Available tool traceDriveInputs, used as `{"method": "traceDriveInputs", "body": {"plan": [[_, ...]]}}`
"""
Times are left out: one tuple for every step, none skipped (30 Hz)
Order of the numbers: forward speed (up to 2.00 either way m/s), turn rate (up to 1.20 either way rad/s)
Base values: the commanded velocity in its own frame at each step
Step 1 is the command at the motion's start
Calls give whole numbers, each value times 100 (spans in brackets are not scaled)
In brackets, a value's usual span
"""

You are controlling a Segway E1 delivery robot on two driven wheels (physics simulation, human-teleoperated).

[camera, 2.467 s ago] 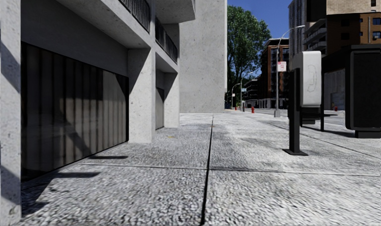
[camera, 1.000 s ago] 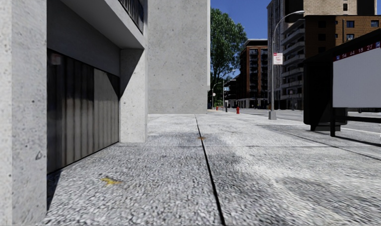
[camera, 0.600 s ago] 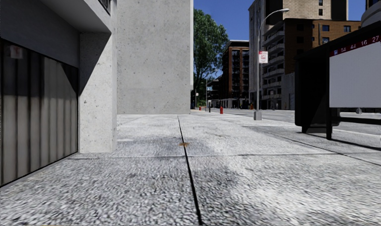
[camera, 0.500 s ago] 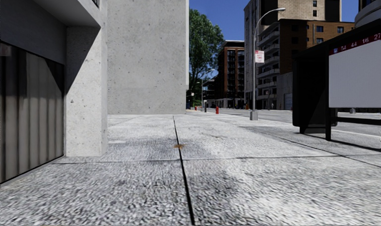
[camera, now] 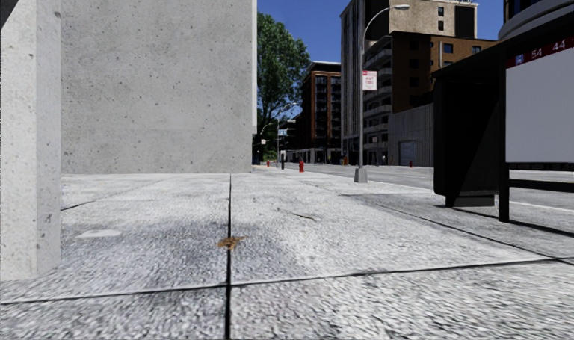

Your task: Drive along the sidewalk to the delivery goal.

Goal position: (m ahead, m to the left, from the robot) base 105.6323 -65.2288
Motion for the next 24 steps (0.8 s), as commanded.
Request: {"method": "traceDriveInputs", "body": {"plan": [[198,-2],[198,-2],[198,0],[198,0],[198,0],[198,0],[198,0],[200,0],[200,0],[200,0],[200,0],[200,0],[200,0],[200,0],[200,0],[200,0],[200,0],[200,0],[200,0],[200,0],[200,0],[200,0],[199,0],[198,0]]}}
